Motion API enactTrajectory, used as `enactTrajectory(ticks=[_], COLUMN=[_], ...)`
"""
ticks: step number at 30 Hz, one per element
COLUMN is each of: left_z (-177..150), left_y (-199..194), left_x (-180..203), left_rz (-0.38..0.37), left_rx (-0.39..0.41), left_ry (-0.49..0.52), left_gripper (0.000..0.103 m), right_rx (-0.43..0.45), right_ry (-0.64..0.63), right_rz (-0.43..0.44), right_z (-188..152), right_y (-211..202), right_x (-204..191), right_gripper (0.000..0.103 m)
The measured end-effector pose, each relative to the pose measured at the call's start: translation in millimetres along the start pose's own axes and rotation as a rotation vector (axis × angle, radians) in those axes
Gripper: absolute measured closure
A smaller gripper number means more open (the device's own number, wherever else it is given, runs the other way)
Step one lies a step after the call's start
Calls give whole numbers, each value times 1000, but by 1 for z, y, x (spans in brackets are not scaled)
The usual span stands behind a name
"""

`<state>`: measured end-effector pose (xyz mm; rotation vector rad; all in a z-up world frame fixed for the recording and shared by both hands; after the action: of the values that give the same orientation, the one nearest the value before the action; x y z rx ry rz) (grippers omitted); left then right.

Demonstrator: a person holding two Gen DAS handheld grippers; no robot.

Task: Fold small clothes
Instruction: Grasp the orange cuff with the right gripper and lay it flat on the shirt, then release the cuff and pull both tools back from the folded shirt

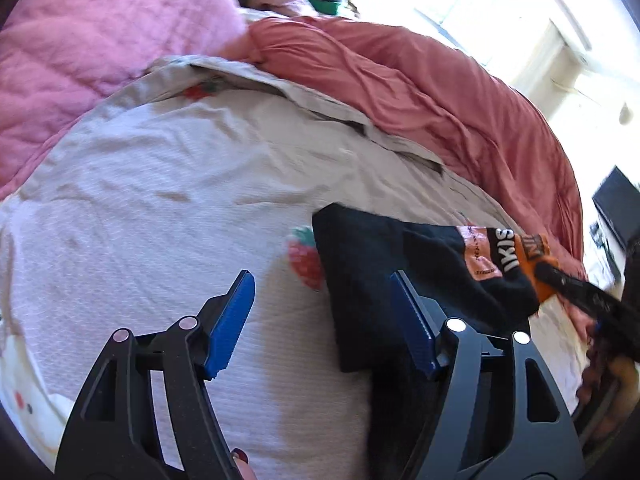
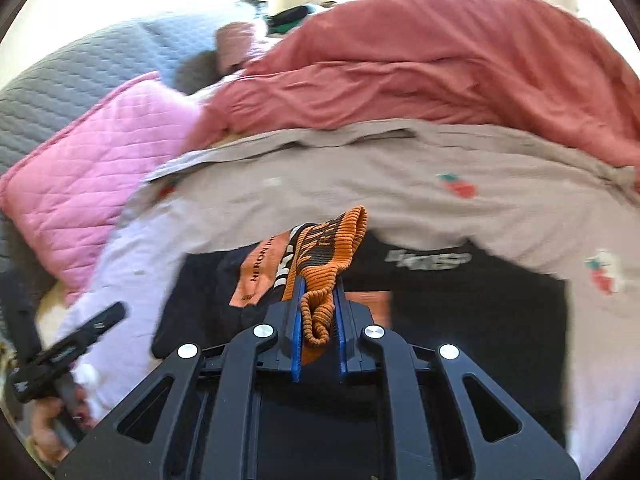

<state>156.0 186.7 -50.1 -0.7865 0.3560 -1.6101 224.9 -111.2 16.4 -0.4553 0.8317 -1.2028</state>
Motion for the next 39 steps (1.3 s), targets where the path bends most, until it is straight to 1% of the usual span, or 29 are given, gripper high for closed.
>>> enactTrajectory(ticks=[2,4,7,11,14,19,23,26,27,28,30,33,34,35,37,39], left_z=[-2,-5,-9,-11,-10,-2,-2,-11,-17,-23,-31,-34,-35,-35,-33,-26], left_y=[3,9,16,27,42,65,79,91,99,105,113,112,112,112,110,103], left_x=[11,24,42,68,89,111,134,137,137,135,134,137,137,136,137,139], left_rz=[-11,-19,-27,-63,-68,-66,-87,-102,-107,-100,-90,-90,-91,-92,-91,-102], left_rx=[-7,-21,-36,-57,-75,-100,-102,-144,-194,-233,-264,-258,-256,-255,-256,-225], left_ry=[24,55,110,167,221,236,322,363,375,381,384,402,403,401,399,391], left_gripper=[41,41,41,40,38,37,37,35,32,32,31,30,29,29,29,29], right_rx=[19,24,21,11,-4,-24,-49,-83,-97,-108,-141,-150,-143,-141,-133,-116], right_ry=[-8,5,41,69,64,41,48,41,47,53,63,74,90,105,140,172], right_rz=[-62,-104,-143,-179,-208,-252,-307,-356,-370,-381,-416,-448,-449,-453,-441,-424], right_z=[2,3,2,-2,-6,-14,-18,-23,-26,-28,-37,-48,-50,-51,-50,-47], right_y=[-4,-6,-4,-4,1,9,15,25,29,32,42,47,46,44,36,25], right_x=[23,44,70,97,106,114,125,132,136,140,148,158,161,164,170,174], right_gripper=[91,91,91,91,91,91,91,91,91,91,90,88,84,77,73,72])
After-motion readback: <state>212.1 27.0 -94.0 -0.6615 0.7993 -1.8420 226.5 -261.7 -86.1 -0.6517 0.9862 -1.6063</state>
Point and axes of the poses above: each gripper's, at about its wrist camera, not at the fingertips, and y roughly the way its jaws point, x to its right, z to its top, the point moved 1 cm from there along y, roughly the way its jaws point, and after that the axes turned 12 degrees about y, right-handed, at the moved point
